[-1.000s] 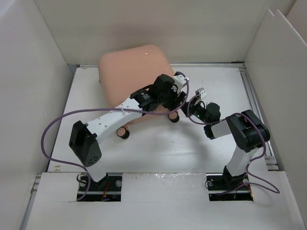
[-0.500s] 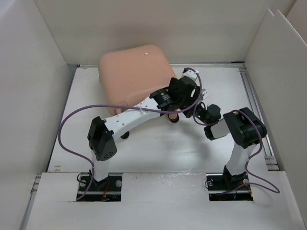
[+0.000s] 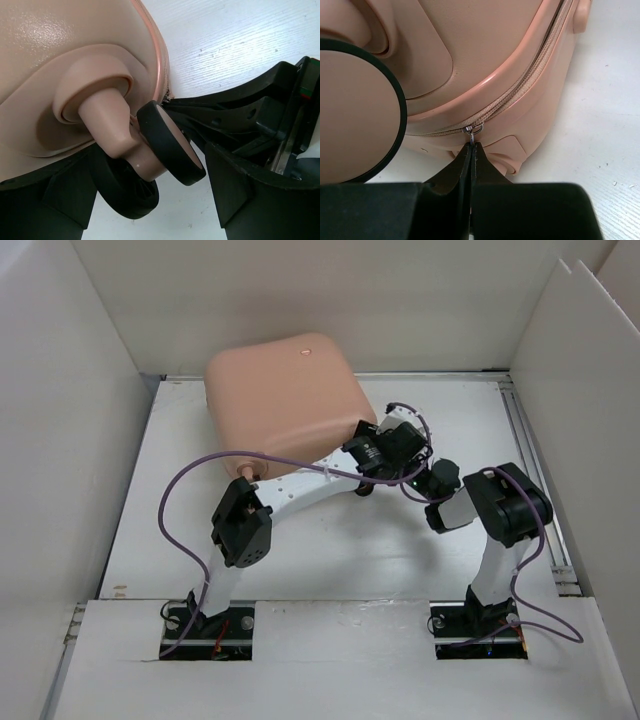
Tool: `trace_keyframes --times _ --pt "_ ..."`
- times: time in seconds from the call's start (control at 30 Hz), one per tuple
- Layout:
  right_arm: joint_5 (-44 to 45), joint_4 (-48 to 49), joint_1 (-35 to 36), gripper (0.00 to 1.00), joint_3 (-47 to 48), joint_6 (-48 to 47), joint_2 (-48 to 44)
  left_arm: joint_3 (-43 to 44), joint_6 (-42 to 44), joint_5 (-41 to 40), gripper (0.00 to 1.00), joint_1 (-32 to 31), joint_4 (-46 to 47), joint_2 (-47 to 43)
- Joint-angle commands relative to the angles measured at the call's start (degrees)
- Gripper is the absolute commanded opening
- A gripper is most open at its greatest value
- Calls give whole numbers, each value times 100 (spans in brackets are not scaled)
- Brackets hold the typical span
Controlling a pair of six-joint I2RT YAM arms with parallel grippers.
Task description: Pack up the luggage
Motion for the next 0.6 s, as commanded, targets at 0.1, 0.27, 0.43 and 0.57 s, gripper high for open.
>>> trace_keyframes --times 0.1,0.27,0.43,0.57 --pt "-383 2105 250 0 -80 73 205 359 -493 -305 75 194 -224 -38" --pt "-444 2052 250 0 -80 73 205 290 -493 -410 75 194 13 -186" --pt "-497 1999 197 0 -27 73 205 123 -335 -753 66 194 260 -187" --pt "-550 1894 197 0 35 73 205 -9 -238 -534 42 326 312 -135"
